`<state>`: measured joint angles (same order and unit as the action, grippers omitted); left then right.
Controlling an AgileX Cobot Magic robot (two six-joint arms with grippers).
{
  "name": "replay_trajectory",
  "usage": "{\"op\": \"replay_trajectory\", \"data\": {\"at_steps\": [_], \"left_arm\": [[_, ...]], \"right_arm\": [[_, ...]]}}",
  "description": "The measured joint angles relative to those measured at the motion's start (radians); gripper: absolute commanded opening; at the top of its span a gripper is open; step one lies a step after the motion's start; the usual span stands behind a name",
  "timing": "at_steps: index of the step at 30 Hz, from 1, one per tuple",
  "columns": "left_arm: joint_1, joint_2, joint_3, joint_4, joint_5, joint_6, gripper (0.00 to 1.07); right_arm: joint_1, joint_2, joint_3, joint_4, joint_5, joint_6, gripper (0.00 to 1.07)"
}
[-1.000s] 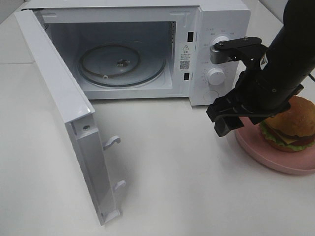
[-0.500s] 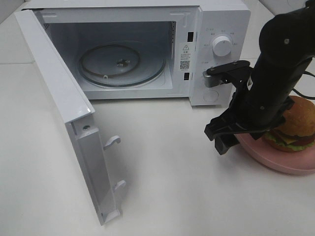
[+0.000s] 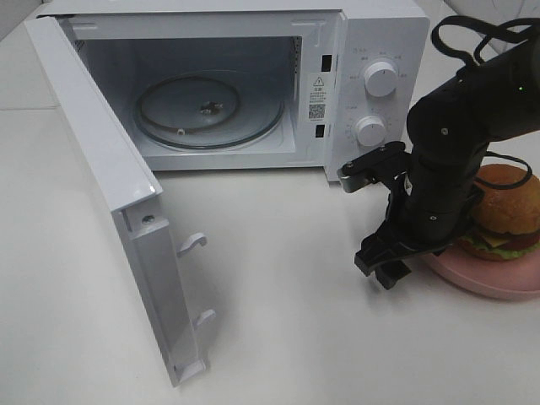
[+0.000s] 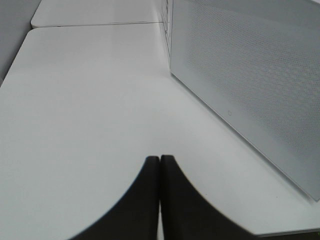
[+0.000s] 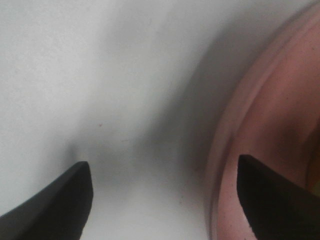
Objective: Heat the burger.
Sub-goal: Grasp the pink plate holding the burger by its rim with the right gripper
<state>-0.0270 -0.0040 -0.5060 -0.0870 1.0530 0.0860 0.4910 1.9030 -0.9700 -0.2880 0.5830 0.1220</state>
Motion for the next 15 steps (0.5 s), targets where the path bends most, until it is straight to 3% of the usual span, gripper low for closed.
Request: {"op": "replay_trajectory", "data": {"at_steps": [9, 10, 11, 13, 14, 15], "left_arm": [[0.0, 0.0, 0.0, 0.0, 0.0, 0.0, 0.0], [0.0, 0.0, 0.0, 0.0, 0.0, 0.0, 0.0], [0.0, 0.0, 0.0, 0.0, 0.0, 0.0, 0.0], [0.0, 0.0, 0.0, 0.0, 0.0, 0.0, 0.0], [0.0, 0.0, 0.0, 0.0, 0.0, 0.0, 0.0], [0.0, 0.0, 0.0, 0.0, 0.0, 0.0, 0.0]], "right_arm": [[0.0, 0.04, -0.012, -0.002, -0.019, -0.002, 0.62], [0.0, 0.042, -0.012, -0.002, -0.019, -0.003, 0.55], [0.0, 0.042, -0.012, -0.002, -0.019, -0.003, 0.55], [0.0, 0.045, -0.012, -0.021, -0.017, -0.003, 0.39], [0.0, 0.045, -0.012, -0.021, -0.017, -0.003, 0.39], [-0.001, 0.047, -0.012, -0.03, -0.014, -0.003, 0.26]]}}
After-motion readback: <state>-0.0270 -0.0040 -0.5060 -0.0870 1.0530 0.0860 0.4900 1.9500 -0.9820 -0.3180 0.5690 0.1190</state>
